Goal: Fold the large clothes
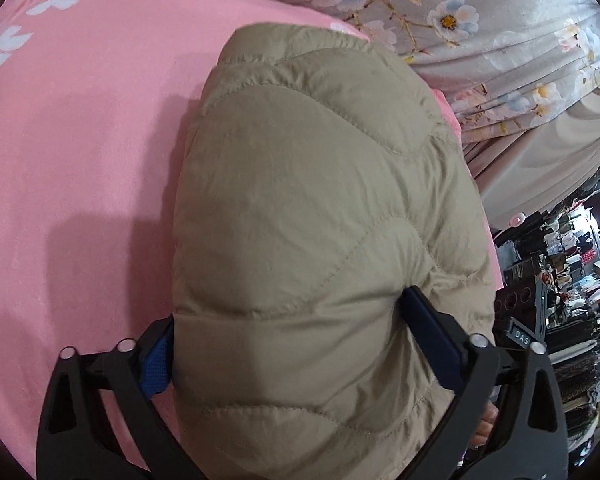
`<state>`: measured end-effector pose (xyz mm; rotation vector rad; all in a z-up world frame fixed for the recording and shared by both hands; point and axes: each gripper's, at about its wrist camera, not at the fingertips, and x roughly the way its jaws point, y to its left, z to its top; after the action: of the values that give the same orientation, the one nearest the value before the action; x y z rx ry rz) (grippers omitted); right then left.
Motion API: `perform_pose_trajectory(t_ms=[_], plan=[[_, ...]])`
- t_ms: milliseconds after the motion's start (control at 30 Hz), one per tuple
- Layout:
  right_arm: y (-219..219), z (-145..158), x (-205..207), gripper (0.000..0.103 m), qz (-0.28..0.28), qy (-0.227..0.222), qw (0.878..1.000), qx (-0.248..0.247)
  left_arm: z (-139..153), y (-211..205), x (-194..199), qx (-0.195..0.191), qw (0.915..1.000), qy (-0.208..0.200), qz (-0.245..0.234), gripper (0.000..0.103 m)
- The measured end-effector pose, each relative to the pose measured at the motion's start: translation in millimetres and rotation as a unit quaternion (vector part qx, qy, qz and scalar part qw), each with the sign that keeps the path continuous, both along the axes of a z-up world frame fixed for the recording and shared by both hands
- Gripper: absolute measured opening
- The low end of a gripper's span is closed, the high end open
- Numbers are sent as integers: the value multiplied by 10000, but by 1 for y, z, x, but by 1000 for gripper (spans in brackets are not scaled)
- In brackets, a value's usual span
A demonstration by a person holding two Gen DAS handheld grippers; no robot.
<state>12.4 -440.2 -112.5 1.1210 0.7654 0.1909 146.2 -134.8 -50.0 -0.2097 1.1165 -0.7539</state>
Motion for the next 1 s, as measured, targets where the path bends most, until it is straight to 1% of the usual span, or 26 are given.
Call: perform_pose_trajectory(t_ms=[33,67,100,133,167,233,300,400,467,533,600,667,700,800,900,1000], plan=[[3,5,1,21,-24,-55,9999,-107,6,3,-2,58,9998,-172,-5,80],[5,11,2,18,-45,-75,9996,-272,14,5,-3,90,9993,-375,-16,72],[12,25,5,18,-89,-117,9977,-661,21,6,-3,90,9987,-507,-42,68],[17,35,7,17,-112,-168,9960,-875,32,9,-2,85,9975,-694,-81,62],[23,47,10,17,-130,-270,9930,-1145,42,11,-2,88,9958,-903,-96,59],[38,76,19,16,-146,-550,9847,-1647,61,18,1,147,9912,-1313,-95,57],[54,104,34,16,-168,-840,9751,-2044,82,27,6,144,9845,-1746,-38,55],[75,139,61,16,-158,-1204,9600,-2523,106,43,19,134,9750,-2215,119,55],[88,154,85,16,-93,-1357,9537,-2681,118,54,31,140,9698,-2421,260,55],[102,164,110,16,21,-1482,9491,-2779,122,70,48,137,9655,-2571,398,55],[115,166,133,16,131,-1573,9461,-2828,118,89,74,37,9657,-2532,571,55],[131,161,161,16,270,-1612,9453,-2822,108,104,99,-2,9669,-2452,705,55],[140,155,177,16,346,-1582,9460,-2806,102,108,110,8,9675,-2410,766,55],[162,134,214,16,528,-1415,9477,-2813,74,132,149,191,9703,-2225,934,55],[178,104,247,16,665,-1118,9518,-2777,43,149,179,322,9753,-1933,1022,55],[180,83,260,17,657,-974,9560,-2687,23,163,192,41,9744,-1984,1055,58]])
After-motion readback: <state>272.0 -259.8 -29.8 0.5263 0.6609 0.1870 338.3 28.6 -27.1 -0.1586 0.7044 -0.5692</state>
